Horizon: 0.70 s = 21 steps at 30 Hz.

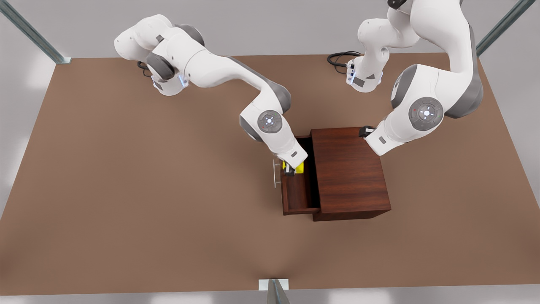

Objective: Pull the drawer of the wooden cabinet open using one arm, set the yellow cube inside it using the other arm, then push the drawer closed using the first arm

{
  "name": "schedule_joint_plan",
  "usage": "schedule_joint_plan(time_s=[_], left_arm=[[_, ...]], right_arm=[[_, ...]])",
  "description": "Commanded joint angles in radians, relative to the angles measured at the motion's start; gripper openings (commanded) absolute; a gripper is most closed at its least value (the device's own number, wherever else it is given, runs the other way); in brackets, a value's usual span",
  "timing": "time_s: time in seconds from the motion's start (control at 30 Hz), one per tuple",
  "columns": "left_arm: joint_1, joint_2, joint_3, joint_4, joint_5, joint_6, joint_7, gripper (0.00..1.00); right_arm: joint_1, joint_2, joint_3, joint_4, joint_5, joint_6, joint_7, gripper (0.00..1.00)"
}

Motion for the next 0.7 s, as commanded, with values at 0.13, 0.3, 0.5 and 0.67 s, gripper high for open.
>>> schedule_joint_plan(time_s=[0.13, 0.3, 0.5, 0.67], left_arm=[[0.001, 0.000, 0.000, -0.001, -0.013, -0.006, 0.018, 1.00], [-0.006, 0.012, 0.000, -0.001, -0.013, -0.004, -0.002, 1.00], [-0.026, 0.098, -0.007, 0.059, -0.024, 0.006, -0.199, 0.67], [-0.195, 0.222, -0.034, 0.102, -0.026, 0.163, -0.974, 0.21]], right_arm=[[0.011, 0.018, 0.003, 0.002, -0.006, 0.064, -0.015, 0.53], [0.011, 0.018, 0.004, 0.000, -0.006, 0.067, -0.020, 1.00], [0.008, 0.012, 0.001, 0.000, -0.004, 0.046, -0.026, 1.00], [-0.201, -0.168, -0.005, -0.055, -0.012, -0.330, -0.037, 1.00]])
